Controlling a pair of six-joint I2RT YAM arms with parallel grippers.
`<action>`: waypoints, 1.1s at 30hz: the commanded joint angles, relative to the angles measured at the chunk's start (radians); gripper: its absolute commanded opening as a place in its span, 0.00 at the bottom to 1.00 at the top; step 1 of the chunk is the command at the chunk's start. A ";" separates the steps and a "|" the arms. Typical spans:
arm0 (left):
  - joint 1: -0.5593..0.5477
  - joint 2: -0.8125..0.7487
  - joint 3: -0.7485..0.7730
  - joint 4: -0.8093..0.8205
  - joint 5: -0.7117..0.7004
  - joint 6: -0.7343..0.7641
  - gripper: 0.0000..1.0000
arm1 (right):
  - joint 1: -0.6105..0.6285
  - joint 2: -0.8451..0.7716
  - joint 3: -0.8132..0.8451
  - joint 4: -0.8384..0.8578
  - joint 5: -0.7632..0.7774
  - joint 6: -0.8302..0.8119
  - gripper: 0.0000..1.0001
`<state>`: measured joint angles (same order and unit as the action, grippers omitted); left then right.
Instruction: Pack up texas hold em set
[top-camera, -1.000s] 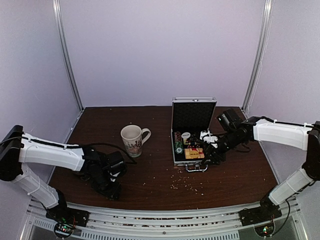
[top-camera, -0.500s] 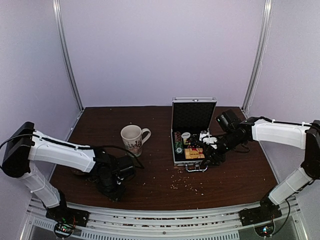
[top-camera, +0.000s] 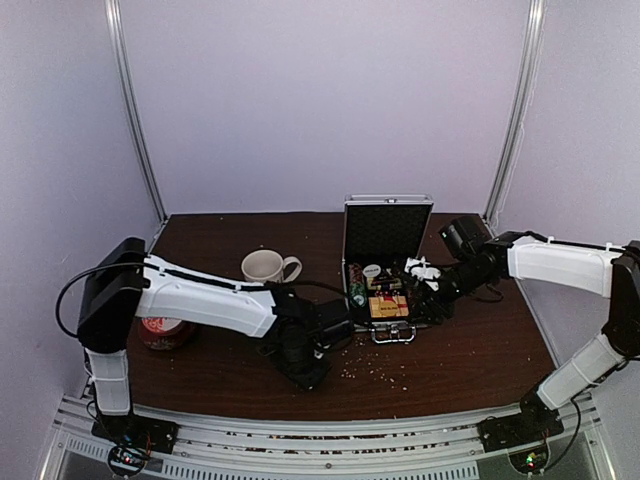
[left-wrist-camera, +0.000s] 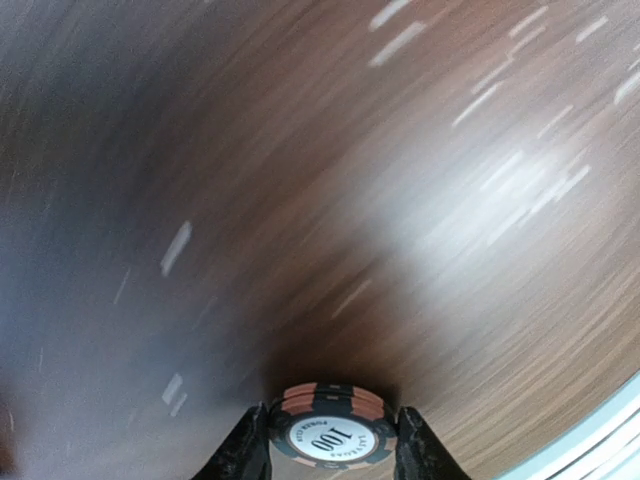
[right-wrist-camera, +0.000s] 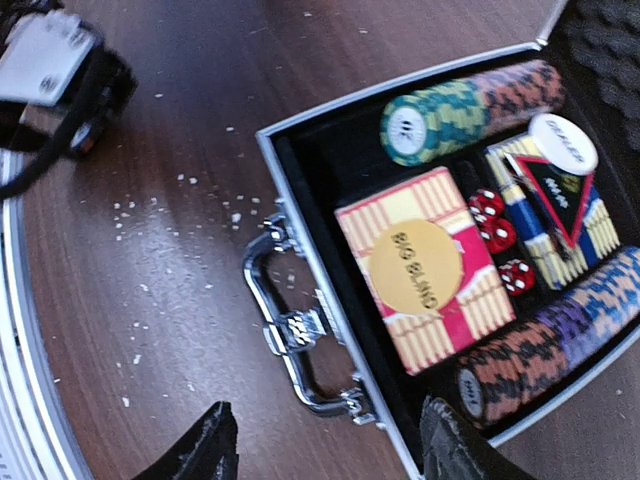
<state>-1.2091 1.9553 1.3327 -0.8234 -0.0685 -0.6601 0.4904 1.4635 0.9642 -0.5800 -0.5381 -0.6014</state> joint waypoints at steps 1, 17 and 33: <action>-0.027 0.142 0.209 0.031 -0.006 0.110 0.39 | -0.097 -0.069 0.028 0.058 0.040 0.075 0.64; -0.051 0.397 0.607 0.001 0.038 0.214 0.54 | -0.180 -0.091 0.018 0.091 0.072 0.094 0.65; 0.043 -0.027 0.512 -0.070 0.008 0.531 0.58 | -0.058 -0.022 0.113 -0.150 0.019 -0.084 0.67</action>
<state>-1.2133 2.0186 1.9320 -0.9100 -0.0864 -0.3164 0.3595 1.4113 1.0420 -0.6163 -0.5339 -0.6006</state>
